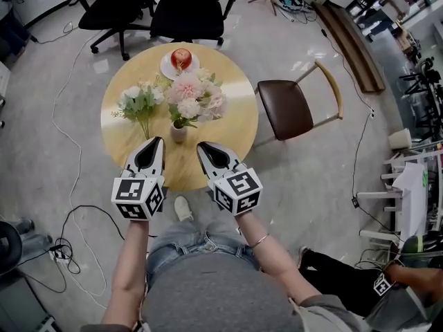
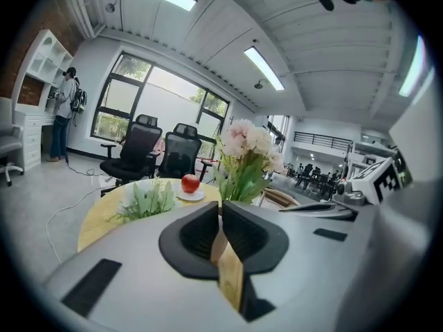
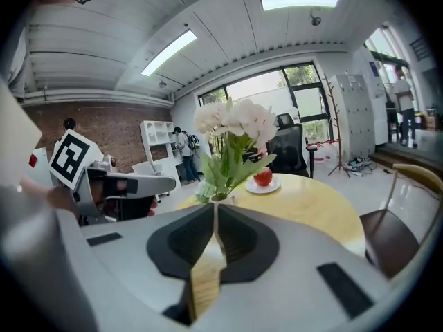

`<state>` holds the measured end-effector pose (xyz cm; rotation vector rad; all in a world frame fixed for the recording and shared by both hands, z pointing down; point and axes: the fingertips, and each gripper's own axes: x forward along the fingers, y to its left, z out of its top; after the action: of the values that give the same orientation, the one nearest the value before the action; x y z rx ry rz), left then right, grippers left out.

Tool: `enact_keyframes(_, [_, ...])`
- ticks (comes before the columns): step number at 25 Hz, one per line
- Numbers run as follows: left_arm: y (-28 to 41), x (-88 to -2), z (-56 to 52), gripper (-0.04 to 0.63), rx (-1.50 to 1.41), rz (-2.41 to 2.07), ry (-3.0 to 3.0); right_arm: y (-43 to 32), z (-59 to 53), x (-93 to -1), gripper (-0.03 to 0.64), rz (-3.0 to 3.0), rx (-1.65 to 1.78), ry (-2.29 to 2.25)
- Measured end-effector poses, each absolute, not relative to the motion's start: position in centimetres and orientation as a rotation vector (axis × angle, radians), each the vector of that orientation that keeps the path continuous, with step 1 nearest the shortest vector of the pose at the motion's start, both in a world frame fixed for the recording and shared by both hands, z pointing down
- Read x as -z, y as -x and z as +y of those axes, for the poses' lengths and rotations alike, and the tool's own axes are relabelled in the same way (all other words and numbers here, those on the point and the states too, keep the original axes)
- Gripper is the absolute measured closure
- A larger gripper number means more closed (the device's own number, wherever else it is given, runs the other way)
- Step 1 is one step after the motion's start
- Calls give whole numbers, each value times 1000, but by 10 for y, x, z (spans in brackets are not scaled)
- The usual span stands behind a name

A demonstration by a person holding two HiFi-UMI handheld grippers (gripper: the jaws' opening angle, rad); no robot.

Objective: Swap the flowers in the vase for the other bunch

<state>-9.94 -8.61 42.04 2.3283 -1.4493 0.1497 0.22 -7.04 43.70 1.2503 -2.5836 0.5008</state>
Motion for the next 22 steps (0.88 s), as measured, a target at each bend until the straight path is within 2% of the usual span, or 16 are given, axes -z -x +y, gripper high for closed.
enact_keyframes(9, [96, -431, -97, 525, -191, -1397, -2351, 5, -76, -453, 600, -2541, -464, -1212])
enact_keyframes(17, [90, -434, -101, 515, -219, -1396, -2352, 10, -86, -470, 474, -2512, -411, -1138])
enact_keyframes(22, [90, -435, -102, 486, -238, -1397, -2342, 19, -95, -479, 444, -2519, -379, -1069])
